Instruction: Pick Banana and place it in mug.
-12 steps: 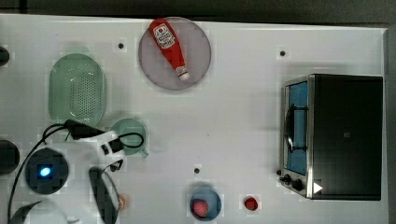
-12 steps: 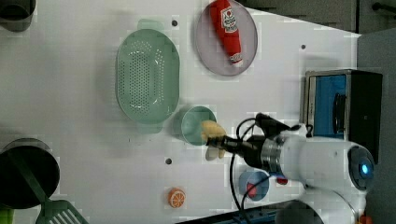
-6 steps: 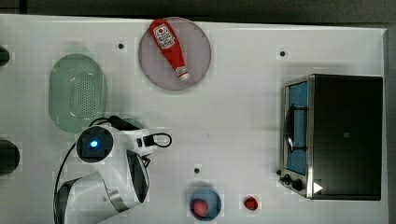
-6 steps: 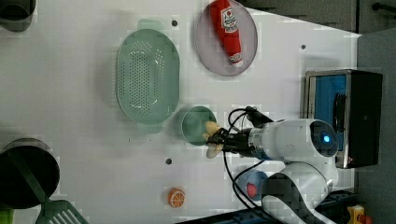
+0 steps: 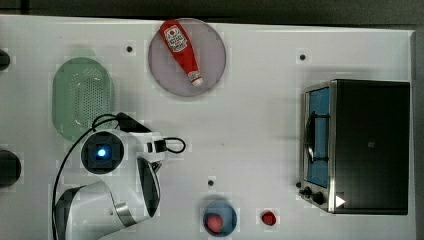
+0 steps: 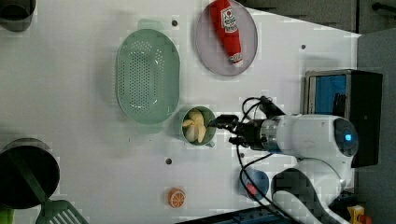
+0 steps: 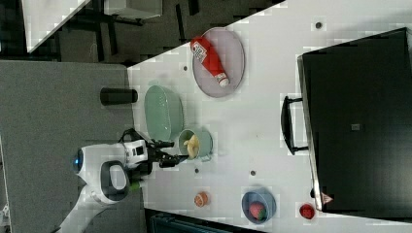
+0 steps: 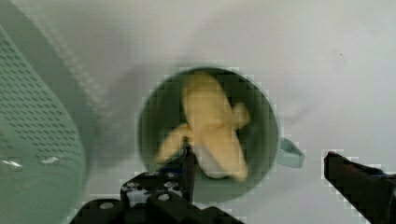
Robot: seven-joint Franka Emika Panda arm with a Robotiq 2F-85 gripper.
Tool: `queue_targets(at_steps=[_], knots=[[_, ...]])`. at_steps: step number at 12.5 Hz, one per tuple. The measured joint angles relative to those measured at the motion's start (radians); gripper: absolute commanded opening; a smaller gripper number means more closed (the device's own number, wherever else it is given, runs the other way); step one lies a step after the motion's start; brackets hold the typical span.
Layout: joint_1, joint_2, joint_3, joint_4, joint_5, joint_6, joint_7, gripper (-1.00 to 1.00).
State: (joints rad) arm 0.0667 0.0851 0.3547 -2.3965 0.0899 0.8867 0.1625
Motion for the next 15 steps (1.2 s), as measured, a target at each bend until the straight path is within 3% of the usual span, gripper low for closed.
queue_targets(at_steps=[3,5,6,10,12,15], knots=[[0.004,-0.026,-0.054,0.074,-0.019,-0.099,0.0,1.0],[0.003,-0.103,-0.108,0.127,-0.016,-0.259,0.0,1.0],[-0.032,-0.192,-0.125,0.195,-0.016,-0.349,0.0,1.0],[-0.019,-0.214,-0.248,0.399,-0.039,-0.647,0.003,1.0],[-0.007,-0.242,-0.329,0.496,-0.1,-0.73,0.004,1.0],[-0.013,-0.3,-0.432,0.567,-0.111,-0.779,0.002,1.0]])
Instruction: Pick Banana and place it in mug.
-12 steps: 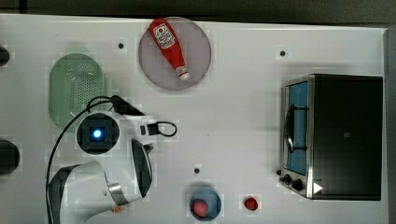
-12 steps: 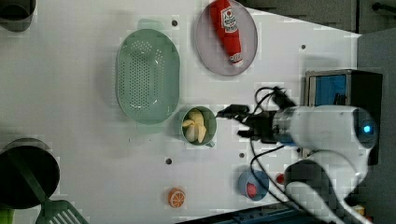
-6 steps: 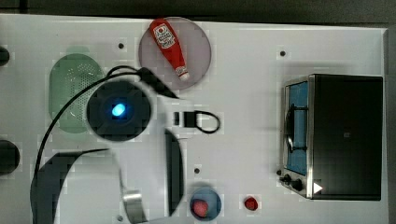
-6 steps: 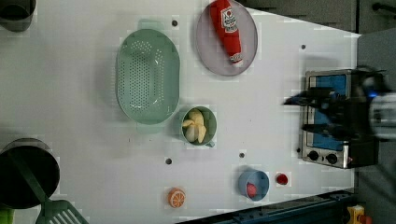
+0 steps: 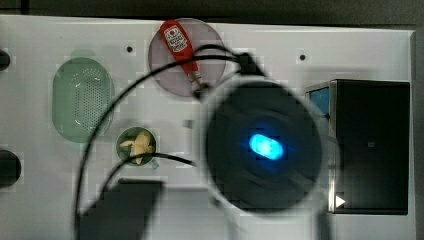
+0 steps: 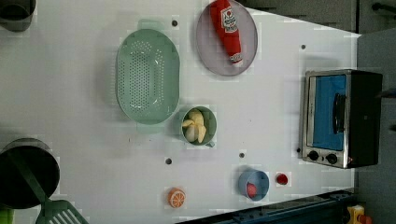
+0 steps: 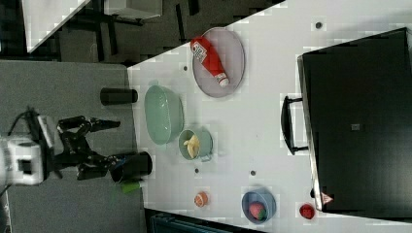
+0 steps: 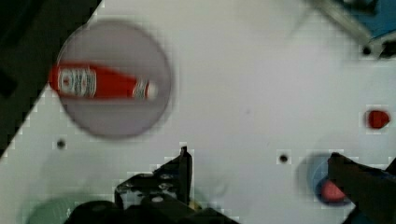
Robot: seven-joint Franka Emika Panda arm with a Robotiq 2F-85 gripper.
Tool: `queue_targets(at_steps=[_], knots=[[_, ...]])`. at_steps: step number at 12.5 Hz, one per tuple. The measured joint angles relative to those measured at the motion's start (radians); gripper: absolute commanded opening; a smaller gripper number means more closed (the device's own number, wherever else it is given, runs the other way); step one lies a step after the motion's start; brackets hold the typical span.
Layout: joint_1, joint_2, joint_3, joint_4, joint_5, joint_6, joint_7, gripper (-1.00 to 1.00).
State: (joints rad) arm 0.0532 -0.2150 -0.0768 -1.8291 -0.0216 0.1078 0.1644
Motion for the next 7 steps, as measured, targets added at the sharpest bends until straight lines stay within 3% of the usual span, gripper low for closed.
queue_targets(at_steps=[2,7], knots=[[-0.05,-0.016,-0.011,0.003,0.01,0.007,0.002,1.0],[-0.053,0.01,-0.026,-0.036,0.019,-0.002,-0.001,1.0]])
